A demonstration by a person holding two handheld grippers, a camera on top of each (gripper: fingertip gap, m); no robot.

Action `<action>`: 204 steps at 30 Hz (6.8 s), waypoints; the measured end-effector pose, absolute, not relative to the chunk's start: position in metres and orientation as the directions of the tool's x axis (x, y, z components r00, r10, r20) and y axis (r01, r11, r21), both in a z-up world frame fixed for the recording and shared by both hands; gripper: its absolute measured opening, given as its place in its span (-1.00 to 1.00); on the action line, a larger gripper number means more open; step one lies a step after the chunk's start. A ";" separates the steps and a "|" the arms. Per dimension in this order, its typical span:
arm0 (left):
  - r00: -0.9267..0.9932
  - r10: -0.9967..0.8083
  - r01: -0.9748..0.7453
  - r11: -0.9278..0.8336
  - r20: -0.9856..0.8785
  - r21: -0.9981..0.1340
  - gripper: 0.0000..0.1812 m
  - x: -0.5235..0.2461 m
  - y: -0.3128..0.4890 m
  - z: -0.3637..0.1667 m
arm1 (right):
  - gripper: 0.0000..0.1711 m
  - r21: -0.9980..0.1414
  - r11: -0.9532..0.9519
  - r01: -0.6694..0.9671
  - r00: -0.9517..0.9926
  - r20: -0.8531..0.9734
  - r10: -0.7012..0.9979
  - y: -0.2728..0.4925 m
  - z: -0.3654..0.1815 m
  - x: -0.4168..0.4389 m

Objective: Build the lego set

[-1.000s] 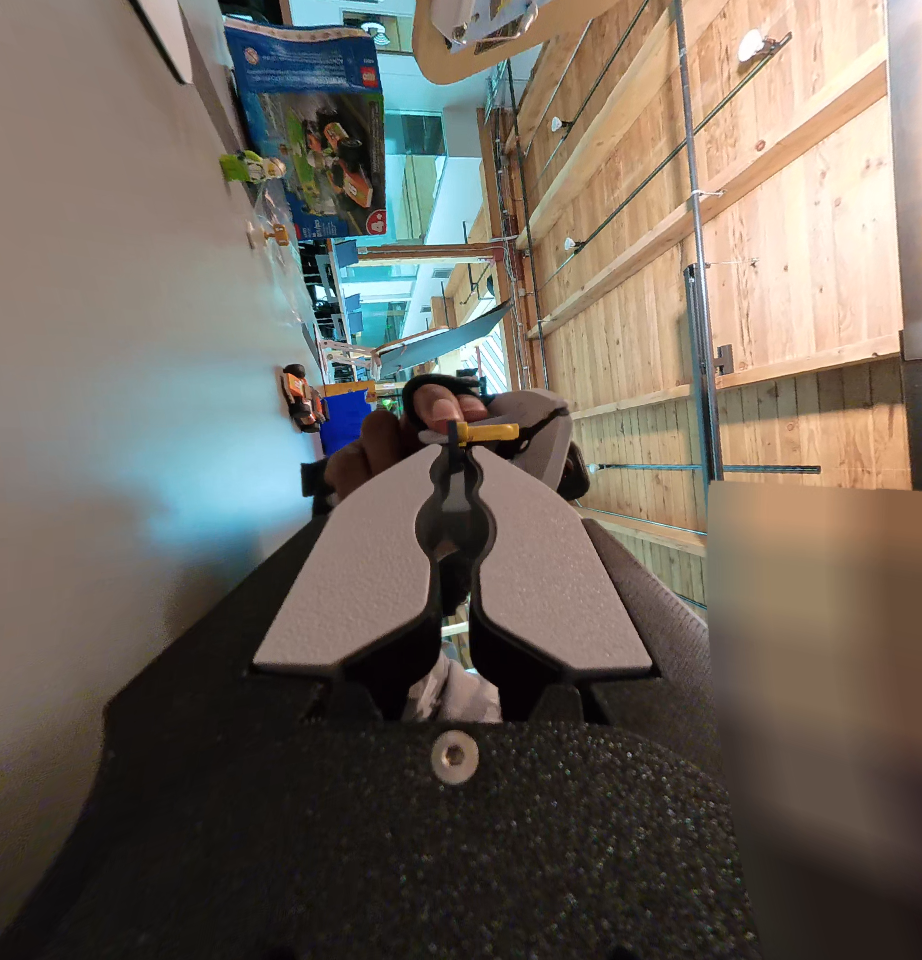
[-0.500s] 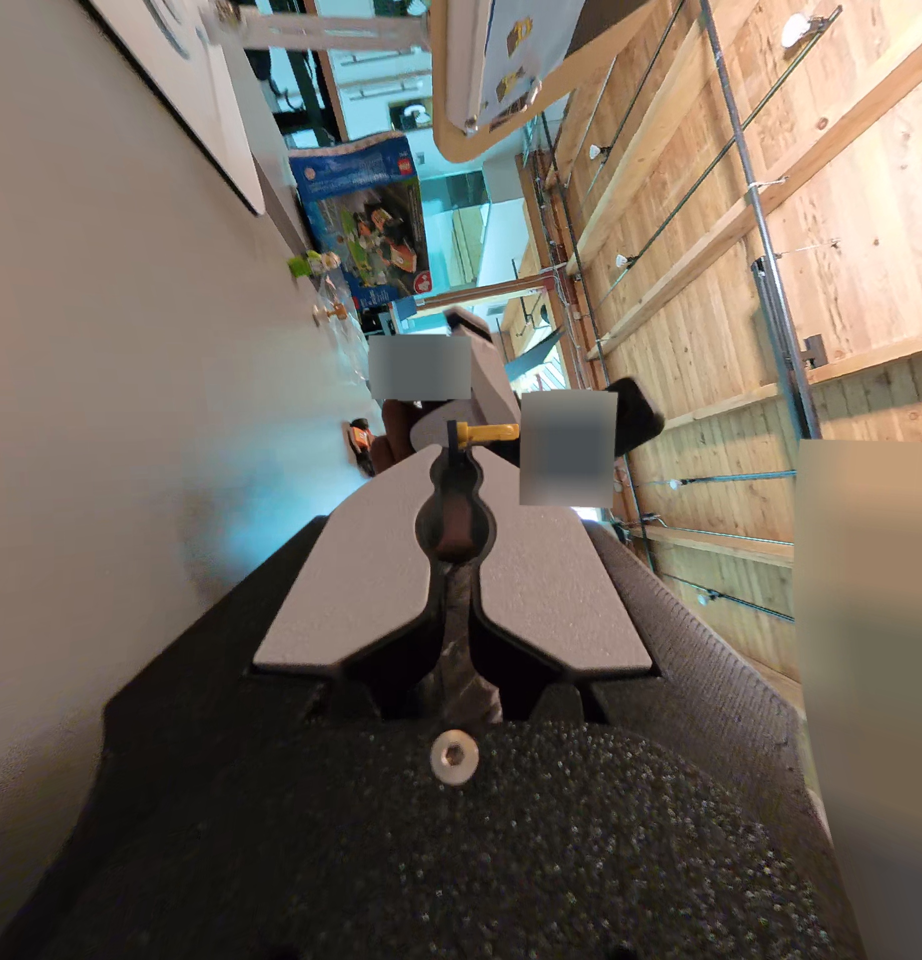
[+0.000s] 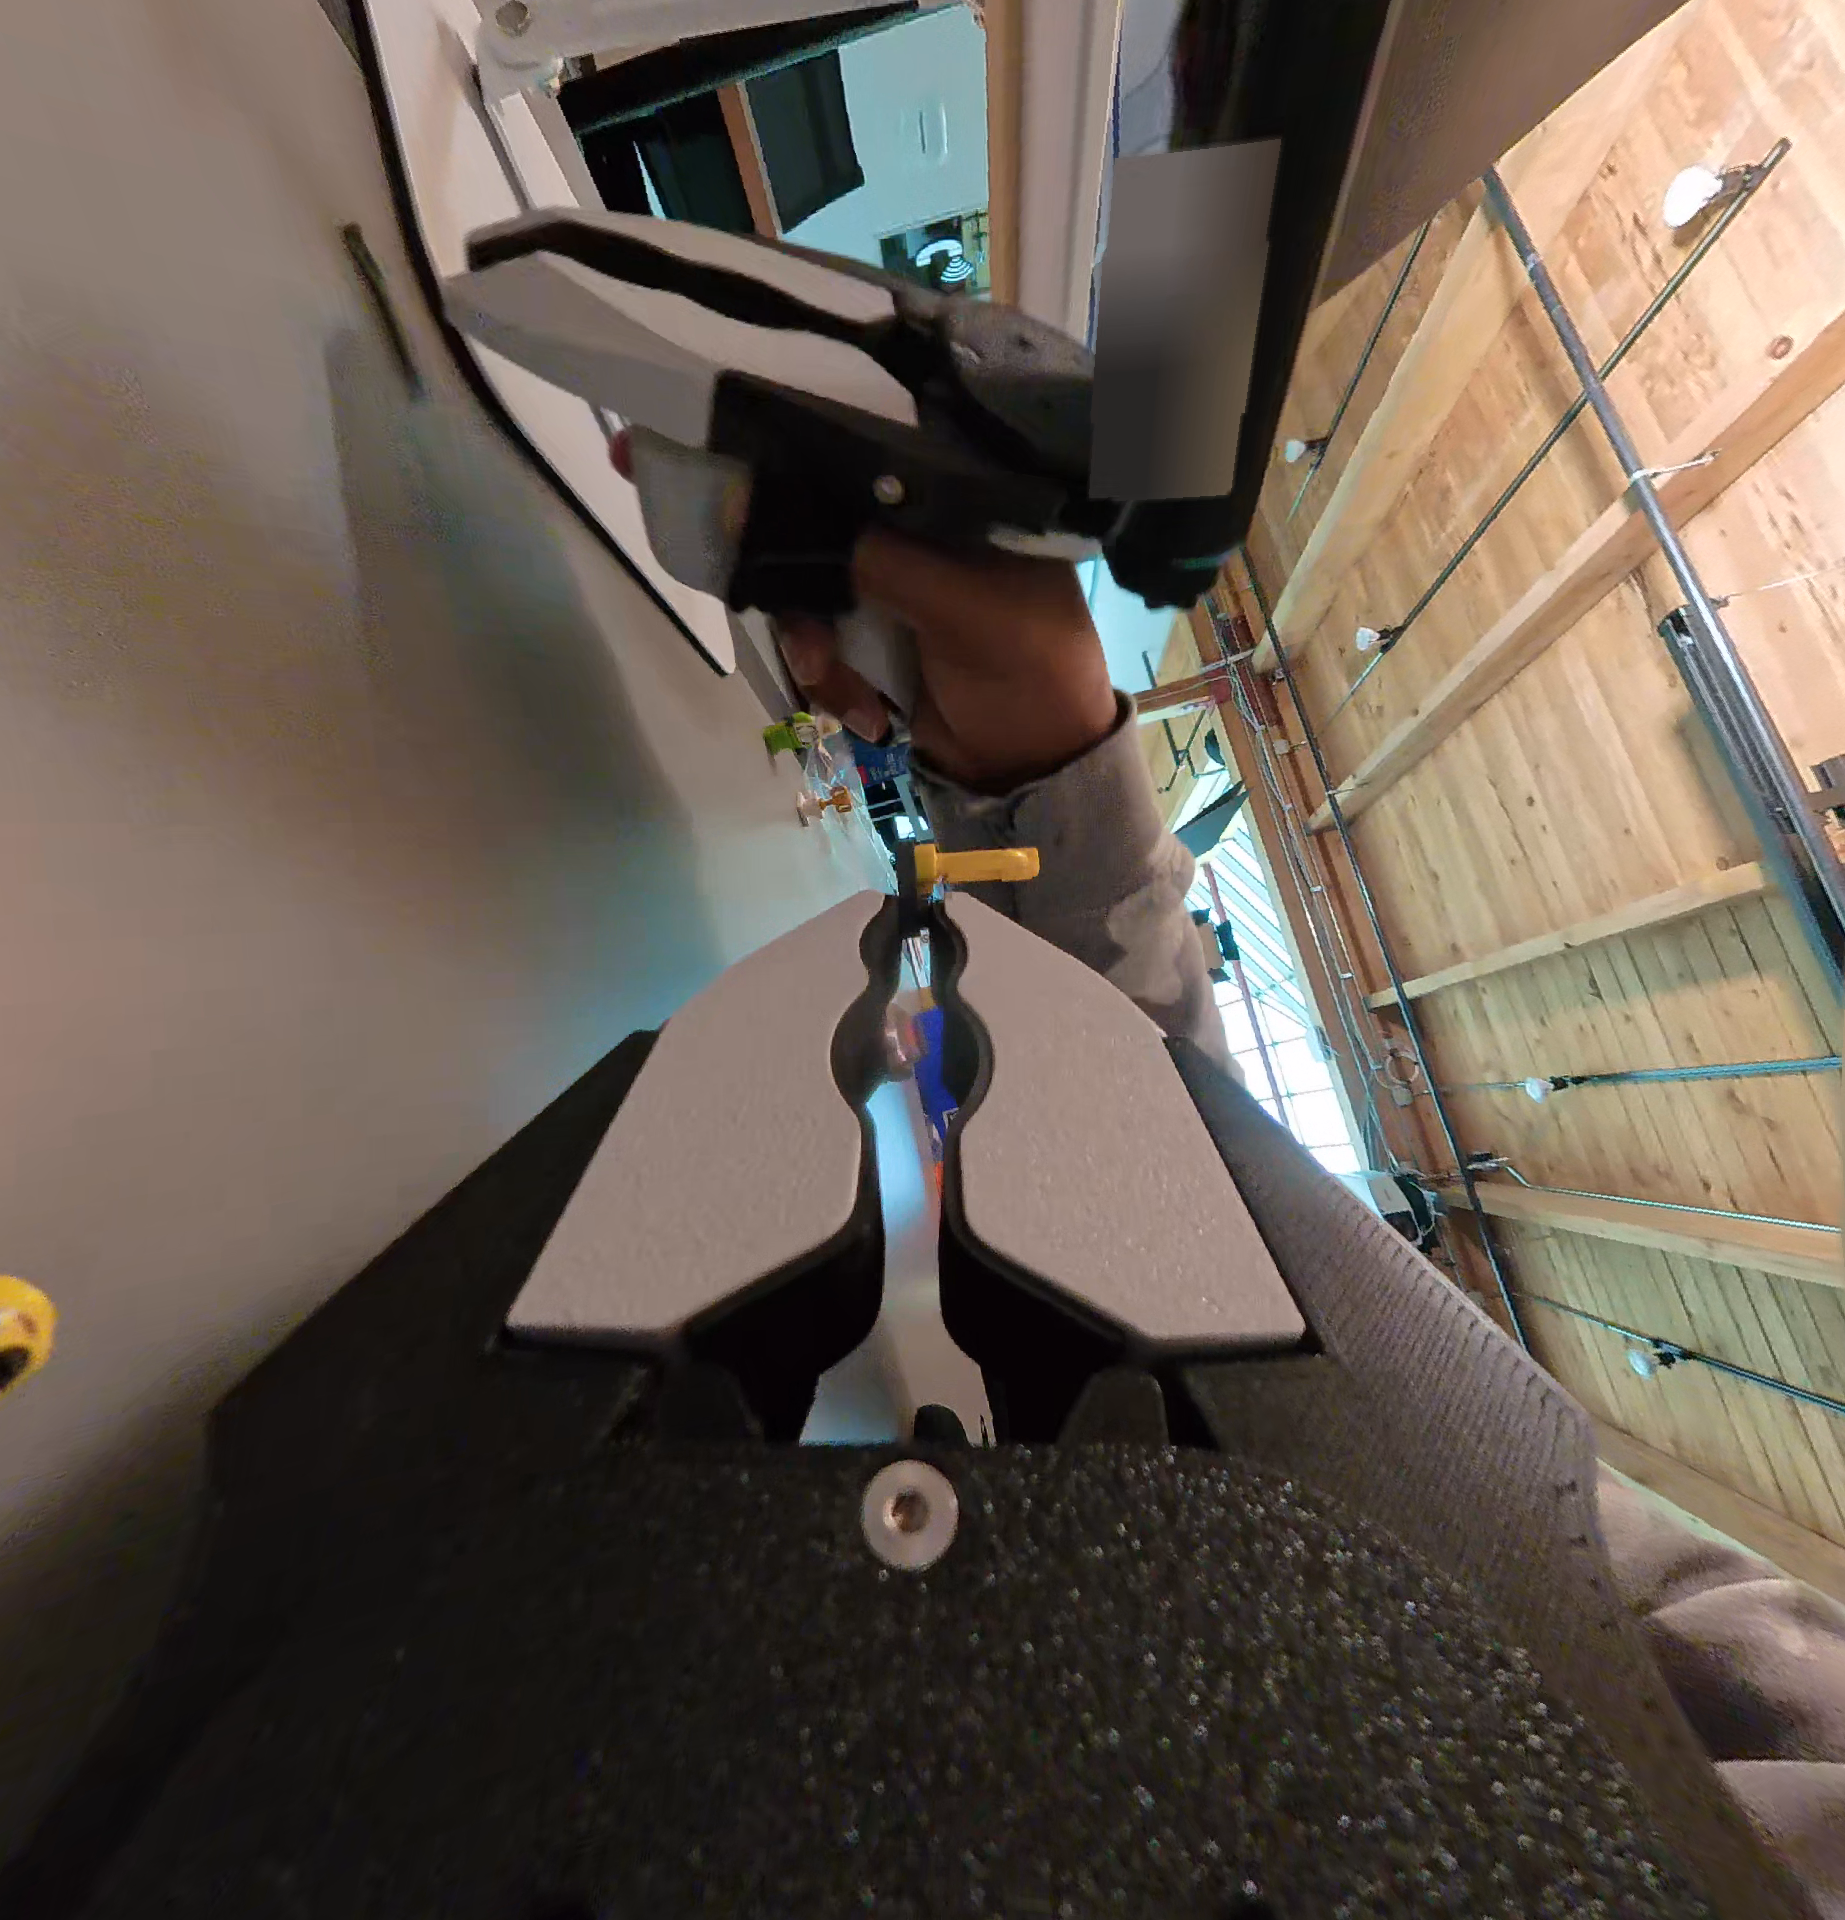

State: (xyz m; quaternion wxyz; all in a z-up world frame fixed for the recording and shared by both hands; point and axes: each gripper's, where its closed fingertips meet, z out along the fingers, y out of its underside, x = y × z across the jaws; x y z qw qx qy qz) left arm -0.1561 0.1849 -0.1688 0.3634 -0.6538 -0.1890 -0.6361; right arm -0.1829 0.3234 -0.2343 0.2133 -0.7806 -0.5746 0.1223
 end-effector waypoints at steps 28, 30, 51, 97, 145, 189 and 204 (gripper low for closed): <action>0.124 -0.218 0.711 -0.661 0.968 -0.240 -0.94 -0.159 0.187 -0.169 | -0.92 -0.869 -0.154 0.471 0.123 -0.109 0.986 0.257 -0.151 -0.189; 0.115 -0.220 0.700 -0.675 0.969 -0.236 -0.95 -0.154 0.185 -0.169 | -0.92 -0.937 -0.160 0.311 0.117 -0.130 0.985 0.238 -0.129 -0.174; -0.086 -0.146 0.615 -0.786 0.986 -0.063 -0.95 -0.114 0.166 -0.168 | -0.92 -0.998 -0.026 0.059 0.242 -0.011 0.970 0.181 -0.125 -0.123; -0.017 -0.131 0.606 -0.790 0.991 -0.094 -0.95 -0.103 0.163 -0.179 | -0.92 -0.921 0.270 0.280 0.327 0.356 0.875 0.161 -0.148 -0.115; 0.180 -0.236 0.616 -0.730 0.955 -0.297 -0.95 -0.118 0.171 -0.177 | -0.85 -0.731 -0.068 0.679 0.323 0.215 0.922 0.161 -0.214 -0.005; 0.321 -0.392 0.376 -0.783 0.862 -0.496 -0.94 -0.068 0.142 -0.185 | -1.00 -0.657 -0.070 0.750 0.217 0.144 0.966 0.123 -0.187 0.020; 0.329 -0.392 0.357 -0.790 0.859 -0.498 -0.94 -0.070 0.142 -0.188 | -0.80 -0.676 -0.381 0.631 0.612 0.132 0.779 0.191 -0.196 0.151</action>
